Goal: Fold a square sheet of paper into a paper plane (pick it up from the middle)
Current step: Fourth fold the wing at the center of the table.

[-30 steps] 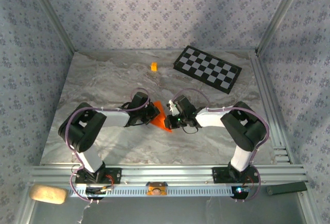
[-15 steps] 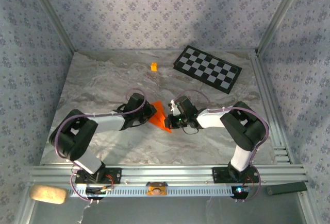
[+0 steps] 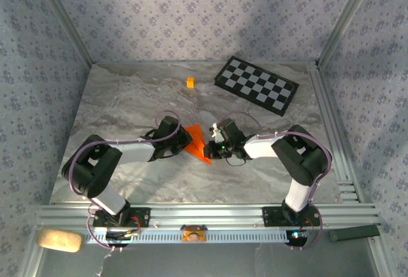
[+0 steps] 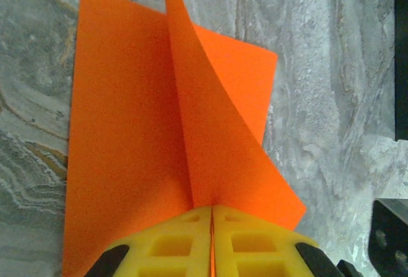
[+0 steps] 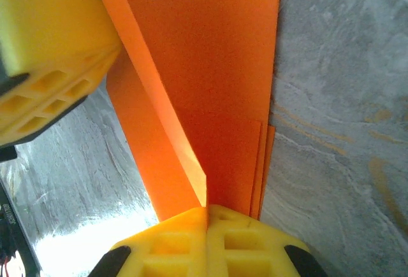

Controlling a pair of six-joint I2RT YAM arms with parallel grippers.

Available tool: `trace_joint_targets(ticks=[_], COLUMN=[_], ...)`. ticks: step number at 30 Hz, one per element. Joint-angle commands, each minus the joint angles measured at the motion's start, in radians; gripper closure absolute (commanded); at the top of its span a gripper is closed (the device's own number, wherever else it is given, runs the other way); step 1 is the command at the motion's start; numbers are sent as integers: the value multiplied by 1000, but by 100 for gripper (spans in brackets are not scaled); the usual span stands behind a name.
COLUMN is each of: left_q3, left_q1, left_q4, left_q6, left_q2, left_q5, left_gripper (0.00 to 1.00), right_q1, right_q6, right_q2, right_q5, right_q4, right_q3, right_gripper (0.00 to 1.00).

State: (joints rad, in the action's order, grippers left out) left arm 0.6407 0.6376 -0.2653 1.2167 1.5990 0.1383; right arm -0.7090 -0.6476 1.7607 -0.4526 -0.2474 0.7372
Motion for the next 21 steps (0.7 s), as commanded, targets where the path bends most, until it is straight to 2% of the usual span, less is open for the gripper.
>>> trace_joint_targets(ticks=[1,11,21], left_q3=[47,67,63], left_q1=[3,7,22], left_q4=[-23,-40,-52], left_q6=[-13,-20,-19], left_q2=[33,52,41], left_q5=[36,60,59], left_gripper=[92,91,91], right_q1=[3,8,22], right_q6=[-20,-39,-66], right_q2=[48,46,53], right_q5=[30,31,21], right_q4=[87,79,51], right_q3=[-41,-48,-61], right_gripper=[100,96,98])
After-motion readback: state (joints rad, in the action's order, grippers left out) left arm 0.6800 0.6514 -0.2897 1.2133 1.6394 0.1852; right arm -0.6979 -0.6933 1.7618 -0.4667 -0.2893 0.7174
